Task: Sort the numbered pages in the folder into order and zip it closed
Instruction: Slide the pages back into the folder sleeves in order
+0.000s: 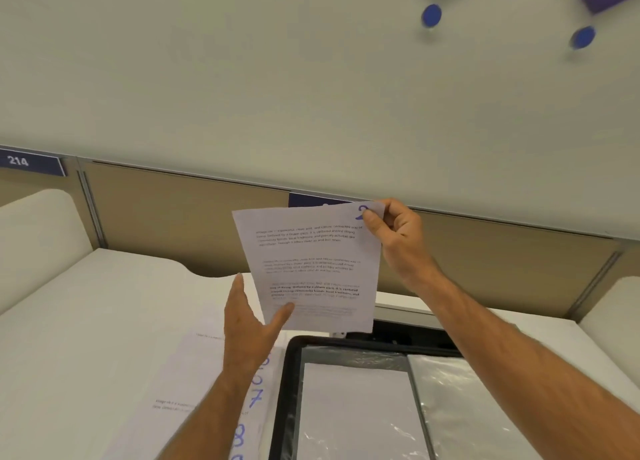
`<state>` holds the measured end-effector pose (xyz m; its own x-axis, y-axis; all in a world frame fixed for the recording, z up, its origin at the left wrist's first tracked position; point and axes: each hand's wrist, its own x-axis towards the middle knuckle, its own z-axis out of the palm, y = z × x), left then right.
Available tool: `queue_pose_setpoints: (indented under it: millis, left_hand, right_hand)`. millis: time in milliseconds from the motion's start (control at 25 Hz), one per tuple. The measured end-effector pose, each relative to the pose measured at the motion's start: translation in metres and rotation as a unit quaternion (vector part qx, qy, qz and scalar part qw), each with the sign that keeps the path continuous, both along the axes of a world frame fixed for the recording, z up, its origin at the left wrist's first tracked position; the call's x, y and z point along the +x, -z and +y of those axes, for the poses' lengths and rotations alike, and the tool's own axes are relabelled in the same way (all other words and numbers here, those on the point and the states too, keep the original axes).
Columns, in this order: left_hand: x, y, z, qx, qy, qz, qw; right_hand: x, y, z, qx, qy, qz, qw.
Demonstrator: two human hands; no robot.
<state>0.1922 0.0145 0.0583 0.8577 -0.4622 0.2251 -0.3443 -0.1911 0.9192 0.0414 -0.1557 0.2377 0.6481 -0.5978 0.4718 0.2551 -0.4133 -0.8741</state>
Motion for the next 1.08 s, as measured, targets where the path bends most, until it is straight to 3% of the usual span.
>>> queue_pose_setpoints:
  millis: [120,200,440,600,840,1080]
  left_hand:
    - [-0.031,-0.016,0.011,-0.124,0.068,0.115,0.983]
    - [-0.051,-0.024,0.018,-0.151,0.113,0.162,0.969]
    - [-0.116,-0.028,0.023,-0.118,0.13,0.231,0.957]
    - [-0.15,-0.023,0.016,-0.102,0.117,0.27,0.95]
    - [-0.184,-0.017,-0.002,-0.063,0.105,0.247,0.961]
    - [-0.206,0.0,-0.033,-0.012,0.136,0.253,0.958]
  right_hand:
    - [-0.029,-0.001,0.006,0.017,0.0,0.01,1.0]
    - [-0.05,0.003,0.008,0.036,0.008,0.026,0.999]
    - [-0.104,0.034,0.007,0.141,0.073,0.048,0.986]
    - [-0.154,0.079,0.008,0.193,0.069,0.126,0.971]
    - [-0.212,0.136,0.002,0.225,0.036,0.251,0.941]
    - [-0.244,0.148,-0.025,0.243,0.051,0.277,0.928]
